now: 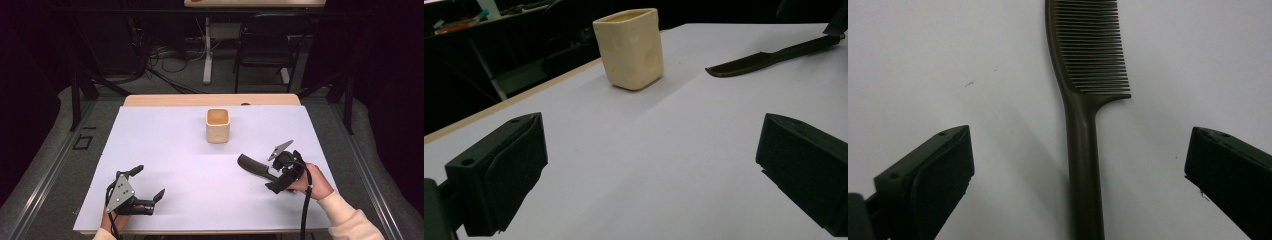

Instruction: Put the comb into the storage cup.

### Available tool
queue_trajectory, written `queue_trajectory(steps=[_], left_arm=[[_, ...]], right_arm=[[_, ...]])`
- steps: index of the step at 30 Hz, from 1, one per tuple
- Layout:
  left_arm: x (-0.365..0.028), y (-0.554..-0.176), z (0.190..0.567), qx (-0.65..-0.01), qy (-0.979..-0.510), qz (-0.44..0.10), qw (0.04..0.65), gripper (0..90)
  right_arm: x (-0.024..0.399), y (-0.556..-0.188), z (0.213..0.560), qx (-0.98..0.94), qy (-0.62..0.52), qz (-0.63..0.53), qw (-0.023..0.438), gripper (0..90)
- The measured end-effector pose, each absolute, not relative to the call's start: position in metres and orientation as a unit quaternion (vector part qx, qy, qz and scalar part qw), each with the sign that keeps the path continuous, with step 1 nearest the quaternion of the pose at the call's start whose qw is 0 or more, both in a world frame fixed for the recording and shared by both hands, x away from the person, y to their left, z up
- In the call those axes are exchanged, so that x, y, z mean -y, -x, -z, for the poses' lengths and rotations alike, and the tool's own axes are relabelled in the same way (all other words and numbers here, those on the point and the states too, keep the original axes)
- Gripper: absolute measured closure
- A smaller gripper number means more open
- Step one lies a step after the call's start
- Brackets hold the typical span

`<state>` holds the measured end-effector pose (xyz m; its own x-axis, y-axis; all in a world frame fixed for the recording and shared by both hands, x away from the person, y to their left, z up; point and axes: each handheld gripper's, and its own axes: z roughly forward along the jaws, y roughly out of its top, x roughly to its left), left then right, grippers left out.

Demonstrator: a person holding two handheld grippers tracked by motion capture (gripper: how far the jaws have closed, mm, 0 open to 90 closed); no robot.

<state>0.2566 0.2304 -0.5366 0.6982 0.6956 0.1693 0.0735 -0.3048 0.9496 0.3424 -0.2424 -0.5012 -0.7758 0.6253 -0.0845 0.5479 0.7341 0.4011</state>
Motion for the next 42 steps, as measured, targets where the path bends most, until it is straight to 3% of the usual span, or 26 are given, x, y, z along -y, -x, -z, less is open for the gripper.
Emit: queue_trajectory(steps=[11,14,22,26,32,42], left_arm=[[-0.23,-0.257,0.536,-0.254,-0.753,-0.293,0.532,0.2],[-0.23,-0.256,0.536,-0.254,-0.754,-0.294,0.53,0.2],[-0.231,-0.257,0.536,-0.256,-0.752,-0.292,0.533,0.2],[-0.231,-0.257,0.536,-0.255,-0.752,-0.293,0.532,0.2],[-0.231,-0.257,0.536,-0.256,-0.752,-0.292,0.533,0.2],[-0.231,-0.257,0.536,-0.256,-0.752,-0.291,0.533,0.2]], right_arm=[[0.238,-0.351,0.512,-0.931,-0.319,-0.154,0.088,1.1],[0.236,-0.352,0.513,-0.933,-0.315,-0.152,0.086,8.7],[0.23,-0.356,0.516,-0.939,-0.309,-0.121,0.091,41.4],[0.222,-0.359,0.52,-0.946,-0.295,-0.094,0.091,53.3],[0.217,-0.365,0.525,-0.95,-0.295,-0.063,0.083,64.3],[0.214,-0.372,0.526,-0.951,-0.299,-0.046,0.06,71.3]])
